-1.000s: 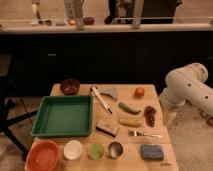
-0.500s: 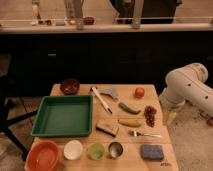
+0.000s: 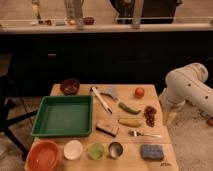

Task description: Place pepper in red bowl

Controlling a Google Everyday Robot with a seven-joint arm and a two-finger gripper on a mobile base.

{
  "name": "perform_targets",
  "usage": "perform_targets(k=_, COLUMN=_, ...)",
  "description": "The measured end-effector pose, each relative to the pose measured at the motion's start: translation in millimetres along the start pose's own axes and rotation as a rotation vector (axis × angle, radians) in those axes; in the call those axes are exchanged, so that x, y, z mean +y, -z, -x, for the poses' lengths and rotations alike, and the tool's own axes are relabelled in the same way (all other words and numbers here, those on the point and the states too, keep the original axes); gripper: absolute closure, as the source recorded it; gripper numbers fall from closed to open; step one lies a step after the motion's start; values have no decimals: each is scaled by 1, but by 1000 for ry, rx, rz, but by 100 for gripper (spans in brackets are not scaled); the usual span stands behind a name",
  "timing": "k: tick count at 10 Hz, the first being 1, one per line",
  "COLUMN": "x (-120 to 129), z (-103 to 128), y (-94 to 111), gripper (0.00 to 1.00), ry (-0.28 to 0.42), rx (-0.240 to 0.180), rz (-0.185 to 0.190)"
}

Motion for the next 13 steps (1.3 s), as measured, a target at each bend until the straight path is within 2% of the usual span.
perform_targets(k=3, x=-1, z=0, y=1, gripper=20, ry=-8, rx=-1, rz=-1)
perform_targets(k=4, x=-6, z=7, y=1, gripper=20, ry=-11, rx=-1, rz=-1)
perform_targets(k=7, x=-16, z=47, y=-6, gripper=20, ry=-44, rx=-39, rz=11)
perform_targets(k=13, x=-19, z=78, y=-42, gripper=20, ry=-136, rx=-109, rz=12)
